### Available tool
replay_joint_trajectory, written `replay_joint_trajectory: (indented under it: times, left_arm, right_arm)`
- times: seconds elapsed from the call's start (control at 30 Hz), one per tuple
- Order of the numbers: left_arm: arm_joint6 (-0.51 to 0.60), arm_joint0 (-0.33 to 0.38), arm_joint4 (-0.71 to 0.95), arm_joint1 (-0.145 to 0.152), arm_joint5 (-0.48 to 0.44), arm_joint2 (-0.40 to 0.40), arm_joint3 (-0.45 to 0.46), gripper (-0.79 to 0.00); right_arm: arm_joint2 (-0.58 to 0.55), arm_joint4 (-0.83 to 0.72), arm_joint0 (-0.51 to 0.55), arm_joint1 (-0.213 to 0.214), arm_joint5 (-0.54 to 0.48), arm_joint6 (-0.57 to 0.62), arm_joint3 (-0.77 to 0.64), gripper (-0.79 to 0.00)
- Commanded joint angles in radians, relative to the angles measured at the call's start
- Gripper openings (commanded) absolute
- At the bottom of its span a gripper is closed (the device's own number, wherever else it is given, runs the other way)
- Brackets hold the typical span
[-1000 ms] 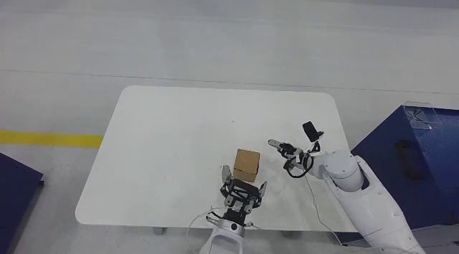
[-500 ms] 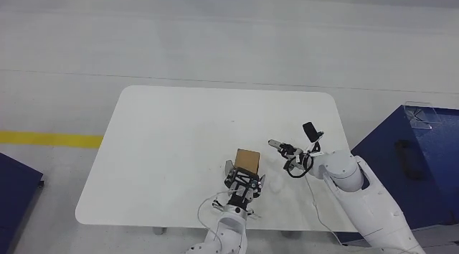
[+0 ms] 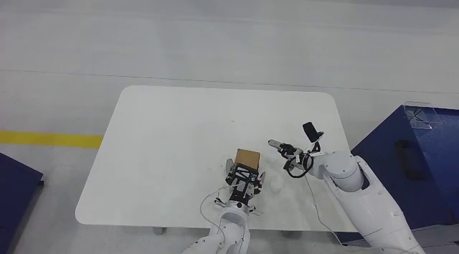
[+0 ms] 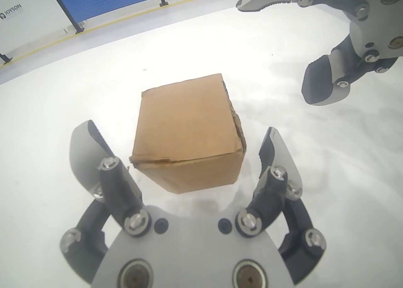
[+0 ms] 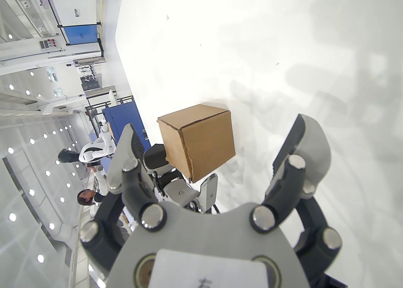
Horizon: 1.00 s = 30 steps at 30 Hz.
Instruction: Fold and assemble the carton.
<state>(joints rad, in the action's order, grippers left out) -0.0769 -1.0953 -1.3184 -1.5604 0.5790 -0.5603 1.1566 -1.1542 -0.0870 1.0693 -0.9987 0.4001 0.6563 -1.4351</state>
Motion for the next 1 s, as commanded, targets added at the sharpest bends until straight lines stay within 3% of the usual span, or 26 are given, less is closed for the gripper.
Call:
replay_joint_trajectory:
  times: [0.0, 0.37, 0.63, 0.97]
  left_arm:
    - [-0.004, -0.005, -0.005, -0.003, -0.004, -0.008, -0.001, -0.022]
    - [-0.009, -0.04, -0.036, -0.015, -0.015, -0.047, 0.014, -0.142]
    - [-0.01, -0.066, -0.055, -0.021, -0.021, -0.076, 0.027, -0.296]
    - [-0.034, -0.105, -0.074, -0.028, -0.025, -0.112, 0.073, -0.557]
  right_arm:
    - [0.0, 0.0, 0.0, 0.0, 0.0, 0.0, 0.0, 0.0]
    - [0.0, 0.0, 0.0, 0.0, 0.0, 0.0, 0.0, 0.0]
    - [0.0, 0.0, 0.0, 0.0, 0.0, 0.0, 0.0, 0.0]
    - [0.0, 0.0, 0.0, 0.0, 0.0, 0.0, 0.0, 0.0]
